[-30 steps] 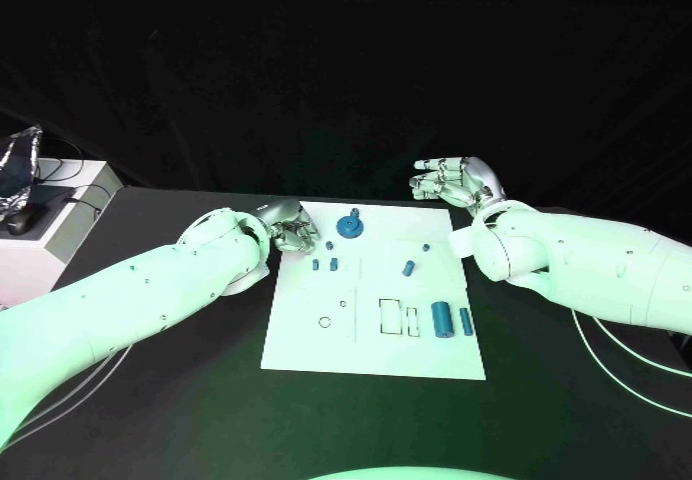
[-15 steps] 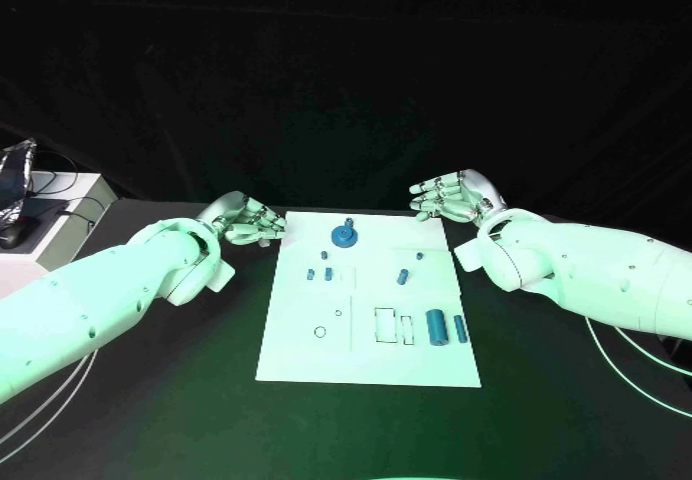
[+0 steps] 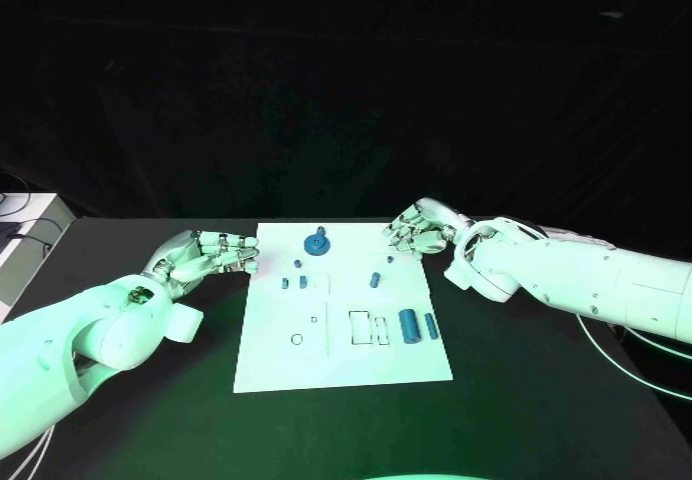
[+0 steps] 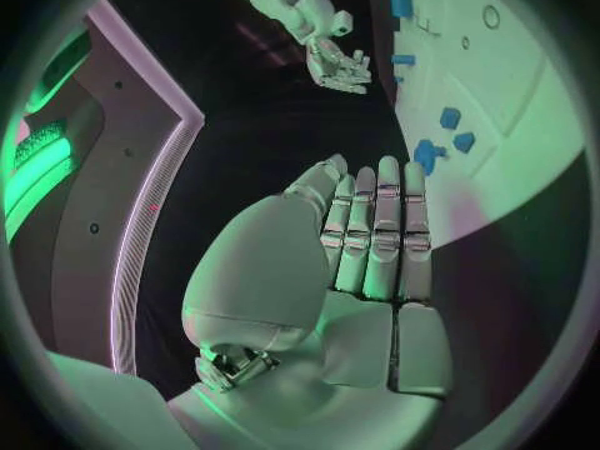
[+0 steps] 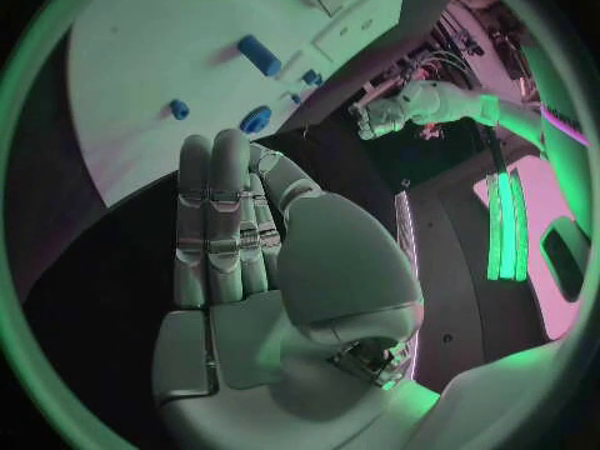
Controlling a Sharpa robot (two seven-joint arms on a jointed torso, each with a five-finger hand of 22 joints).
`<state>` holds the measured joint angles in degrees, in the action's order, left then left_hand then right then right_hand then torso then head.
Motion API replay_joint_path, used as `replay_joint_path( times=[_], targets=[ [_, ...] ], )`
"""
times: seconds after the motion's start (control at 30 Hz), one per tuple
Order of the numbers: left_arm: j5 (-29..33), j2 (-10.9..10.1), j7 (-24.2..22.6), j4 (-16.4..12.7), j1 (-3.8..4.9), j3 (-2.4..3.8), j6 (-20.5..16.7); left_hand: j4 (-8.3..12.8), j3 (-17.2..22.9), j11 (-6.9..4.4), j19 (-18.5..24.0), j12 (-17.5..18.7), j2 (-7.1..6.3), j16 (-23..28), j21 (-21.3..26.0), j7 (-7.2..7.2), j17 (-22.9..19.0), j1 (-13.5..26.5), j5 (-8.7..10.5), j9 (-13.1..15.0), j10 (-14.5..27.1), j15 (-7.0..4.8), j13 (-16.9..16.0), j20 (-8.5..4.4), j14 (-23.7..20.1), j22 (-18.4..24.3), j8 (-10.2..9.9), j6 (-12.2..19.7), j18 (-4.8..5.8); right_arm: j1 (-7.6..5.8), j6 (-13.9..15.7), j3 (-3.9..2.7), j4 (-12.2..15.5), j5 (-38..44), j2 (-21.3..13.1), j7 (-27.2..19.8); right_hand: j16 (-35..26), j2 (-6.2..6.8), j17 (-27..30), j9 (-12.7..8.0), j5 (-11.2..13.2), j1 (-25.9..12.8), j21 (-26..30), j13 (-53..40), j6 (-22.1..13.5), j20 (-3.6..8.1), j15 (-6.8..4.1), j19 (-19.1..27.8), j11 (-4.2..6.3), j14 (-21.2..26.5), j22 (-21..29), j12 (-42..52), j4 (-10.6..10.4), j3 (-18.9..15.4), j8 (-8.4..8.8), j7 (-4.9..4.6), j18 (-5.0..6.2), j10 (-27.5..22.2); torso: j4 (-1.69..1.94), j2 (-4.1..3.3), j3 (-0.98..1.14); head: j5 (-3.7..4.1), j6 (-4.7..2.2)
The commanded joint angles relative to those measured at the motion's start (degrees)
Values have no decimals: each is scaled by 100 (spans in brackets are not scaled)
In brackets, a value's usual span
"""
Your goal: Assemble the parts on the task board
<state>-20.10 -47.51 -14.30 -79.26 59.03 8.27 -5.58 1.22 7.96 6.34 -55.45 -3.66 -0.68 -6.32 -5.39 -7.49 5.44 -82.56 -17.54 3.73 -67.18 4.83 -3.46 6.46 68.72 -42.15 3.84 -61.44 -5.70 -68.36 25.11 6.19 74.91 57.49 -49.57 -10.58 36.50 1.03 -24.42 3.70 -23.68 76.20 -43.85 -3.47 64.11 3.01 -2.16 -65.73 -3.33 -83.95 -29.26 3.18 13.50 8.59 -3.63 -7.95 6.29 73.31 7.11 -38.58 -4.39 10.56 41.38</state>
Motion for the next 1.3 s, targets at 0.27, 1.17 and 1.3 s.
replay_joint_path(
  times=[0.27, 1.17, 1.3],
  targets=[
    [733, -193, -604, -438, -132, 71, -55, -193, -270, 129, 346, 25, -105, 285, 193, 5, -58, 45, 141, -1, 324, 216, 4, 226, -458, 998, -22, 95, 167, 98, -23, -3, 106, 2749, 45, 1569, 1148, 206, -732, 9, 84, -272, -675, 1, 37, 3, 34, -481, -110, -42, -737, 26, -96, 273, 3, -5, 169, -468, -65, 127, -119, 5, 47],
    [705, -345, -709, -845, -161, 76, -546, 127, -773, 288, -193, 13, 174, 283, 115, -87, -138, -87, 110, -4, 802, 364, 7, 439, -858, 3697, -26, 141, -111, 179, -669, 1, -350, 3476, 675, 2385, 2200, 547, -623, 10, 143, -46, -1191, 3, -135, -160, 148, -1060, -224, 256, -2437, 19, -643, 518, 5, -27, 297, -856, 51, 133, -126, -9, 154],
    [705, -349, -715, -848, -162, 76, -556, 129, -768, 287, -201, 13, 176, 285, 113, -90, -139, -83, 111, -3, 803, 365, 7, 439, -864, 3713, -26, 136, -113, 200, -710, 3, -422, 3496, 731, 2386, 2277, 558, -501, 10, 142, -38, -1056, 3, -122, -164, 148, -1104, -225, 272, -2646, 20, -656, 549, 6, -25, 305, -854, 45, 130, -124, -20, 177]
  ],
)
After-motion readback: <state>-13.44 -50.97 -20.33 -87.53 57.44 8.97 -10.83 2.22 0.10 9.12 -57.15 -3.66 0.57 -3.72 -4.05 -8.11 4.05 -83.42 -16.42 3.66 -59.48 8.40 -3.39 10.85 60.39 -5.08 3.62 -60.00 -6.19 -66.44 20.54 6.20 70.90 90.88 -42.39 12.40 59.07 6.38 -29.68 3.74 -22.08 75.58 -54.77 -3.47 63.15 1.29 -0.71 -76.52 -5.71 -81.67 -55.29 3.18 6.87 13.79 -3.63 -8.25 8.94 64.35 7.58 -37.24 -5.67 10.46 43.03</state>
